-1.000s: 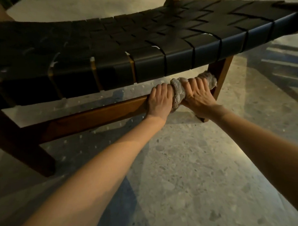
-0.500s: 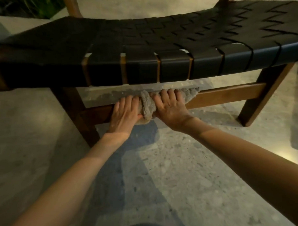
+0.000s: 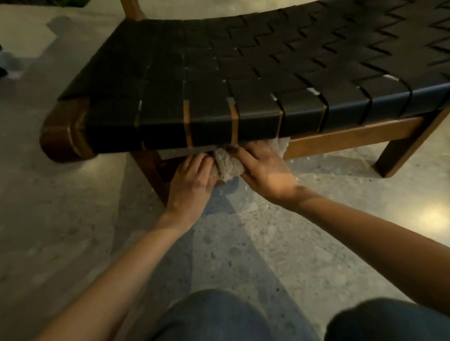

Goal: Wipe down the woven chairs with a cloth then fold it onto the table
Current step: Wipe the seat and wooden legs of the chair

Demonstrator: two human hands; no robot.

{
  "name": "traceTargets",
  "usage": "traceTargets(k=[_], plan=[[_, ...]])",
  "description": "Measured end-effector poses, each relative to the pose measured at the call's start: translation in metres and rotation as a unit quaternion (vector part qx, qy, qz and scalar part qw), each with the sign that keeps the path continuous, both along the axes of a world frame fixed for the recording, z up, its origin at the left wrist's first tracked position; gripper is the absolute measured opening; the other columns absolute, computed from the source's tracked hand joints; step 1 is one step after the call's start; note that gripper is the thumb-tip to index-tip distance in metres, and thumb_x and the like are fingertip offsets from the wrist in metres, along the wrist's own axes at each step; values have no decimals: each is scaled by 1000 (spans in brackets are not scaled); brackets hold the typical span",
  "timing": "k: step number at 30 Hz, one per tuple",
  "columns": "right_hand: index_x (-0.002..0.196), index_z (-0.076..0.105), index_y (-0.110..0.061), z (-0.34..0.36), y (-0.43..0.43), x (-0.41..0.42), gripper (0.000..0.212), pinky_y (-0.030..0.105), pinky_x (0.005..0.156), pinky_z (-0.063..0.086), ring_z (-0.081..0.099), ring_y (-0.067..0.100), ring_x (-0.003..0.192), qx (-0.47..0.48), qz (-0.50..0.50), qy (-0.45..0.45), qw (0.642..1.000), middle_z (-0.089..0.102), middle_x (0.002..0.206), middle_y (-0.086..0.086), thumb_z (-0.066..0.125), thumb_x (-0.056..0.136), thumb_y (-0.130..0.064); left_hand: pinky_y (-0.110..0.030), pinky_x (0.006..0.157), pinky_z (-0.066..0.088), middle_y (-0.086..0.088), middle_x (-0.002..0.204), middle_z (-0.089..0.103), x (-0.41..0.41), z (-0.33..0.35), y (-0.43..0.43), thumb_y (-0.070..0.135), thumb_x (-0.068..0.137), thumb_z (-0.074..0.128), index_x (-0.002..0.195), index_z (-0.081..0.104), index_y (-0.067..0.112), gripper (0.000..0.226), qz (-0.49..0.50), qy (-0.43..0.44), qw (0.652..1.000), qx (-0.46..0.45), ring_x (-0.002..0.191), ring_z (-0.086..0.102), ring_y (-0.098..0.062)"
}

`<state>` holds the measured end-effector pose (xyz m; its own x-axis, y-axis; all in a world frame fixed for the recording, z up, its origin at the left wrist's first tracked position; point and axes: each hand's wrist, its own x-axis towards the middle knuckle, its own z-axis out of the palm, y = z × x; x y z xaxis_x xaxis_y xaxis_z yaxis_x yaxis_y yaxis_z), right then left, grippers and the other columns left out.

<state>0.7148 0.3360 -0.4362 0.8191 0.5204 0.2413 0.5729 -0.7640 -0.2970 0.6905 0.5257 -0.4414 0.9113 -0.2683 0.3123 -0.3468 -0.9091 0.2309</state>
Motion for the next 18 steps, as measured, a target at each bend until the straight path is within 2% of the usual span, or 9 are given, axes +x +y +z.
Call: traceTargets(k=[2, 4, 7, 9, 11, 14, 18], plan=[[130, 53, -9, 14, -8, -8, 43, 45, 82, 51, 57, 37, 106, 4, 4, 36, 999, 58, 119, 18, 62, 89, -18, -41, 94, 44, -14, 128, 54, -4, 11, -7, 15, 85, 64, 124, 55, 7, 42, 16, 124, 992, -19, 118, 52, -34], [132, 50, -14, 31, -16, -13, 40, 41, 81, 49, 58, 35, 105, 6, -34, 131, 991, 58, 119, 16, 57, 93, -19, -39, 103, 35, -9, 143, 41, -4, 26, -18, 26, 94, 52, 142, 37, 18, 51, 27, 248, 968, -12, 131, 39, -28], [139, 43, -25, 58, -32, -20, 42, 39, 88, 47, 55, 33, 110, -13, -112, 263, 958, 52, 129, 13, 50, 97, -24, -37, 106, 31, -7, 148, 37, 1, 60, -41, 31, 98, 43, 147, 26, 25, 53, 38, 378, 925, 37, 133, 36, -26], [141, 42, -24, 72, -40, -30, 48, 40, 90, 46, 54, 34, 113, -12, -125, 286, 950, 53, 132, 15, 53, 95, -22, -36, 107, 31, -7, 147, 38, -4, 78, -55, 30, 98, 43, 147, 27, 22, 52, 17, 419, 907, 36, 133, 37, -25], [139, 44, -23, 102, -57, -41, 48, 37, 89, 46, 54, 31, 112, 6, -150, 315, 937, 56, 126, 13, 56, 93, -20, -38, 107, 36, -6, 142, 44, -7, 110, -72, 29, 97, 48, 143, 34, 18, 50, -12, 462, 887, -6, 130, 42, -24], [132, 48, -27, 151, -82, -65, 42, 30, 86, 46, 54, 23, 107, 3, -175, 351, 920, 58, 116, 5, 60, 91, -22, -32, 95, 44, -6, 131, 54, -21, 162, -100, 26, 92, 58, 133, 42, 14, 46, -30, 536, 842, -62, 120, 52, -22], [129, 48, -34, 233, -116, -92, 43, 32, 91, 45, 49, 18, 108, 41, -225, 347, 910, 57, 119, 0, 59, 91, -17, -16, 73, 41, 8, 118, 51, -33, 233, -132, 43, 81, 70, 138, 35, 25, 69, -15, 621, 767, -159, 99, 51, -5]])
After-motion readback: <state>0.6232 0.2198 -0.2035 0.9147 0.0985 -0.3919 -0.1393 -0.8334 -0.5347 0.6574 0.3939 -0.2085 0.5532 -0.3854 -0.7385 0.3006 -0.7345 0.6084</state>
